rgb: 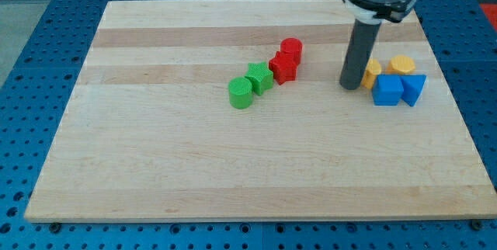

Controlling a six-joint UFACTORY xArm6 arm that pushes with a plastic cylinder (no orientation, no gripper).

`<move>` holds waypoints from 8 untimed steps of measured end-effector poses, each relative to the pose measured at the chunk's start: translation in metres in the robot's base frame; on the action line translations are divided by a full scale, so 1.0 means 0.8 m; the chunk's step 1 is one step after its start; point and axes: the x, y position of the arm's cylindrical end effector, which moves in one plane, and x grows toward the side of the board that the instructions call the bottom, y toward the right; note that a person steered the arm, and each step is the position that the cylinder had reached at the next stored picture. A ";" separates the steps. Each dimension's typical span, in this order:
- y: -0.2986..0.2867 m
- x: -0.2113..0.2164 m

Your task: Point at the red circle

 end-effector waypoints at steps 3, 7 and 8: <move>0.002 -0.005; -0.054 -0.058; -0.052 -0.110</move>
